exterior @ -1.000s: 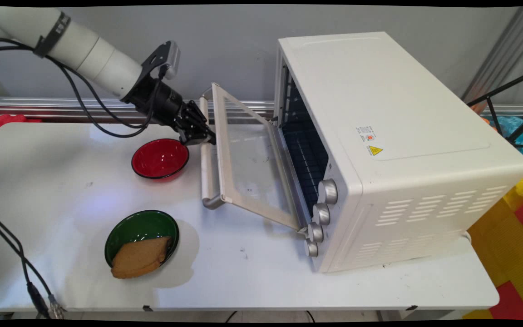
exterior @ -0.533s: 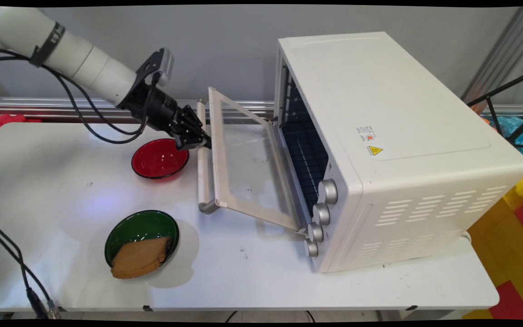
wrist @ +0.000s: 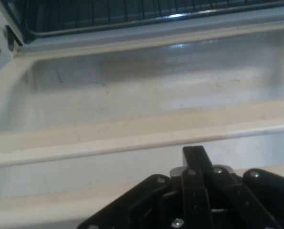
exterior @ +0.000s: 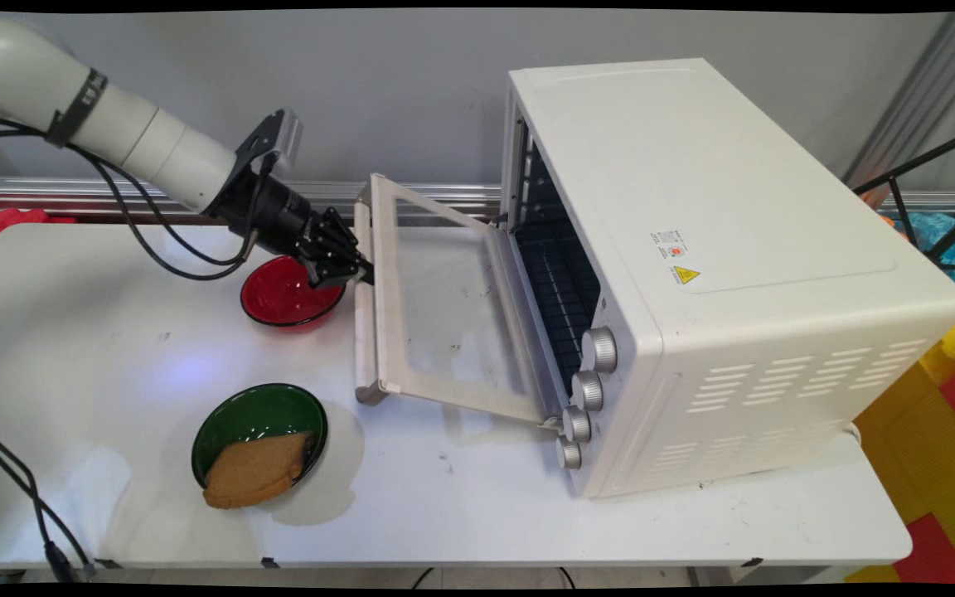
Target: Open the oven
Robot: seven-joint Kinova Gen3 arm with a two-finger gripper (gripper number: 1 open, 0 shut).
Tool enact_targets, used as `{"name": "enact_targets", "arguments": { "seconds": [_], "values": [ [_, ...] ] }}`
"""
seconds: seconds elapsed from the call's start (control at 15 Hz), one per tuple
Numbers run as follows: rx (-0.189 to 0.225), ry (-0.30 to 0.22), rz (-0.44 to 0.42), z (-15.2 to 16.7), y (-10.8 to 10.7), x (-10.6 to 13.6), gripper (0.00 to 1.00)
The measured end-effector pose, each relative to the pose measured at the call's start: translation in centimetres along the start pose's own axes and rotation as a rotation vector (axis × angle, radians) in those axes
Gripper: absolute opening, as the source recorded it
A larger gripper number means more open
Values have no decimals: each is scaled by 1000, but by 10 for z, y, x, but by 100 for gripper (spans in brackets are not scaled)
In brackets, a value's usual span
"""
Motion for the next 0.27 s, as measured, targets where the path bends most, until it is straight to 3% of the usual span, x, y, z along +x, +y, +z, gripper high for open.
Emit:
{"name": "enact_targets", "arguments": {
  "seconds": [0.27],
  "values": [
    [-4,0,-4,0,1,-12,0]
  ]
}}
